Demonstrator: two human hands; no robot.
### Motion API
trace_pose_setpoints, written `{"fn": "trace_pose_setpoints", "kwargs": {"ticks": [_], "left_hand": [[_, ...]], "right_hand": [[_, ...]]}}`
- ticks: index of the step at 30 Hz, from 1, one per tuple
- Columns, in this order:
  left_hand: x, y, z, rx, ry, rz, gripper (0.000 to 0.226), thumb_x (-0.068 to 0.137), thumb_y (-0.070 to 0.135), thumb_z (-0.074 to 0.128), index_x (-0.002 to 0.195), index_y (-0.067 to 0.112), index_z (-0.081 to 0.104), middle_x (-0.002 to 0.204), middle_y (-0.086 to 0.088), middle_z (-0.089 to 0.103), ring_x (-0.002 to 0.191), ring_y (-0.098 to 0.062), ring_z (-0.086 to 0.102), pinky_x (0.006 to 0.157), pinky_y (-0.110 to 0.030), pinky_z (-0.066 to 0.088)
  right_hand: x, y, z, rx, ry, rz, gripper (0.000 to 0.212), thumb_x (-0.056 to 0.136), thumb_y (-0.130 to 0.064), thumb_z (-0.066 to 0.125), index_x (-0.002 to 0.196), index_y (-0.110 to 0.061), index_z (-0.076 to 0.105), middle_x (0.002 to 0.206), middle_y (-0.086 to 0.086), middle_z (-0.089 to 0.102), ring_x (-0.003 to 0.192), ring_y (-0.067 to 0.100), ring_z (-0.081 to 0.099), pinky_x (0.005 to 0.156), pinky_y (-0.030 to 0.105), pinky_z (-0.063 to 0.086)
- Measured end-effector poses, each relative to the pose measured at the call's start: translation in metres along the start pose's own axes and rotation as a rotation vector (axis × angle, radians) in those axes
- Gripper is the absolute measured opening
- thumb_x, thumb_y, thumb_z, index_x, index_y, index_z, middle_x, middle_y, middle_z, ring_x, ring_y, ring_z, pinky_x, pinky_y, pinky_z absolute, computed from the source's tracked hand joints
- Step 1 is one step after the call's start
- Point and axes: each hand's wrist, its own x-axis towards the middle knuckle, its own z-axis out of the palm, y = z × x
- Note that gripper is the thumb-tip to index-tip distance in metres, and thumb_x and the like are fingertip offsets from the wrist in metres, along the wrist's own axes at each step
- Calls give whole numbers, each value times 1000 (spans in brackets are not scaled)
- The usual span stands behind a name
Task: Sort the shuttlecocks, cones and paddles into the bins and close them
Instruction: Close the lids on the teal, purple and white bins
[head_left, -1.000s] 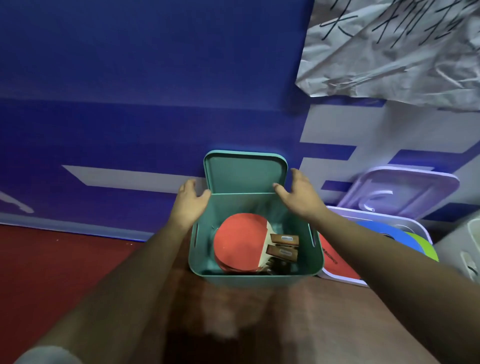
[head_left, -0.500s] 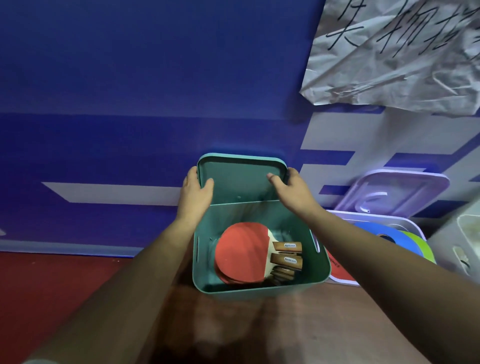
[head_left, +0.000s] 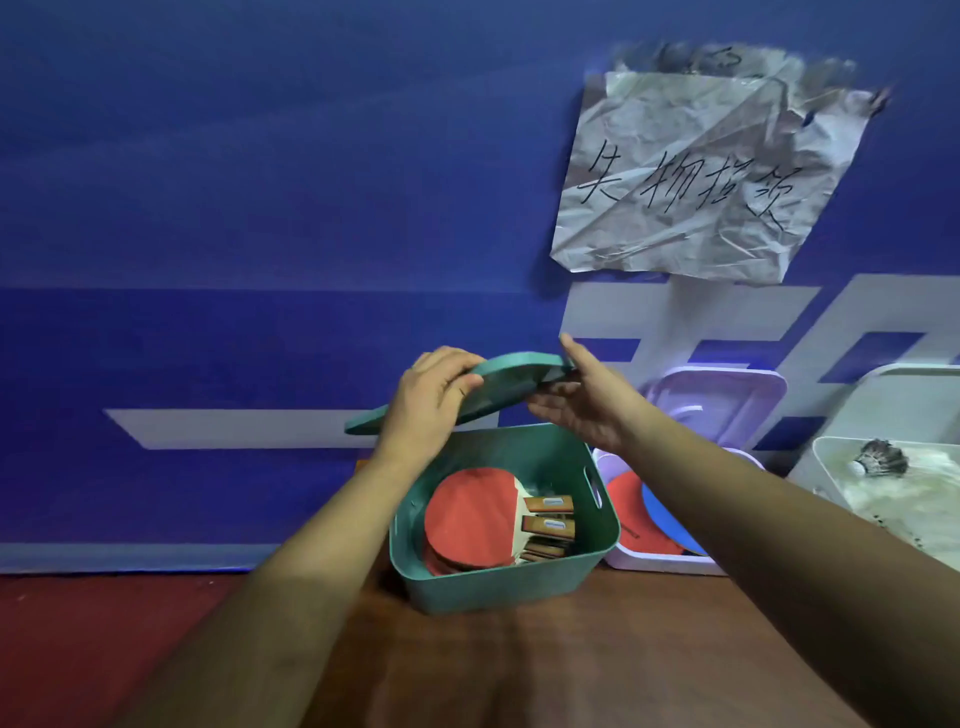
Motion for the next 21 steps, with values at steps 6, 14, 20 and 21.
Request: {"fn": "trace_pose_setpoints", "kwargs": {"ticks": [6,14,20,21], "left_hand": [[-43,22,15,-9,-246,-23,28,85,40,65,102,18,71,101,13,66,99,-3,58,92,-17,40],[-107,-19,2,538,46,-879,54,86,39,64,129,9,51,127,-23,50,122,-42,43,101,-46,36],[-151,-43,26,221,-59,-1174,42,94,39,54,118,4,58,122,-19,63,112,-35,59,89,-40,47],[-155,-45,31,225,-43,-1162,39,95,36,53,117,5,60,120,-19,64,110,-35,60,88,-40,47]], "right_hand": [[-21,17,-27,158,-18,113,39,96,-4,34,132,7,46,132,26,56,105,38,64,64,44,60],[-29,46,-97,-77,43,76,38,89,7,39,115,-6,62,106,16,71,88,32,68,75,40,55],[-7,82,-129,-228,94,57,20,91,-6,54,109,-5,62,104,16,72,89,32,69,74,39,56],[-2,86,-133,-321,149,15,17,90,-11,59,106,-4,59,103,16,71,87,30,68,74,39,56]]}}
